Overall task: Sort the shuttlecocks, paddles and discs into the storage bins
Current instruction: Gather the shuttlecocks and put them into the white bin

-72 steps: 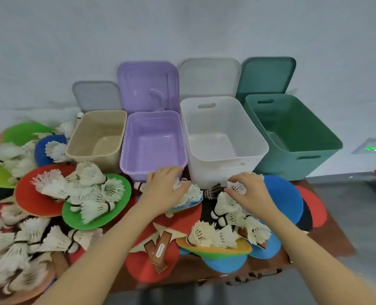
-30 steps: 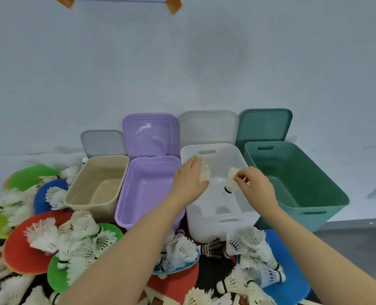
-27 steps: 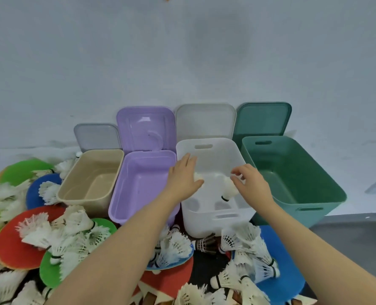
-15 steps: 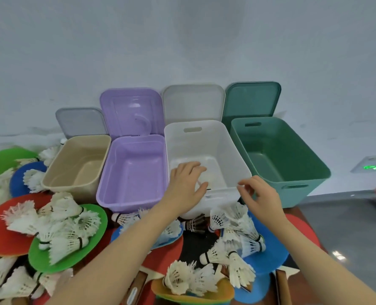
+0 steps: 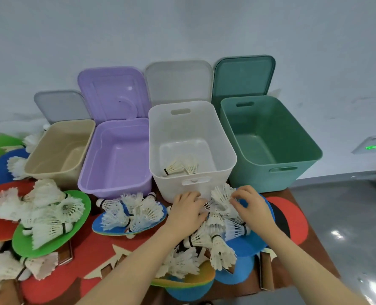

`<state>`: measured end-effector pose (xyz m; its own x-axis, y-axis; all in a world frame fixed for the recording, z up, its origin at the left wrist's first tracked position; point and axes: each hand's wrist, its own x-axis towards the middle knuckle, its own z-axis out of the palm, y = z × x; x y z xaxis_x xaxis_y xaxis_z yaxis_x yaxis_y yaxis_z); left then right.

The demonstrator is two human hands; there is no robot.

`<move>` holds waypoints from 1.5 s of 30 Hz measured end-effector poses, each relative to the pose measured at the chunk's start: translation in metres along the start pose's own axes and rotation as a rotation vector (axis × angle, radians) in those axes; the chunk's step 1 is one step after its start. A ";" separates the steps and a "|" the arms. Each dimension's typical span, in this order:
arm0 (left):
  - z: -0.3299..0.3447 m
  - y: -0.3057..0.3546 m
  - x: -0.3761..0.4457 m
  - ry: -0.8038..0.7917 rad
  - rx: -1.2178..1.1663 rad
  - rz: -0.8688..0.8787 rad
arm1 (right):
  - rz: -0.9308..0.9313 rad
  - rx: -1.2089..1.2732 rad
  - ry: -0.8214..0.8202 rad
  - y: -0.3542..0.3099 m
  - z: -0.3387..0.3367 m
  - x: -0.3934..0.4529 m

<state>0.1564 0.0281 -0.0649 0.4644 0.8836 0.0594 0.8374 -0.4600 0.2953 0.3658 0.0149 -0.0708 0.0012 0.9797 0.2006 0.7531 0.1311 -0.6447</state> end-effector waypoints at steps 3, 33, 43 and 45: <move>0.011 0.000 0.002 -0.016 -0.024 -0.085 | -0.067 0.051 0.063 0.004 -0.004 0.001; -0.112 -0.012 0.023 0.779 -0.219 -0.106 | -0.257 0.168 0.344 -0.100 -0.048 0.066; -0.119 -0.036 0.037 0.342 -0.081 -0.289 | -0.067 -0.003 0.097 -0.078 -0.033 0.093; -0.116 -0.032 0.027 0.340 -0.064 -0.272 | -0.102 0.017 0.110 -0.078 -0.034 0.082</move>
<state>0.1085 0.0771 0.0381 0.0991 0.9554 0.2781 0.8917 -0.2093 0.4013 0.3300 0.0795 0.0211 -0.0017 0.9389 0.3443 0.7415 0.2322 -0.6295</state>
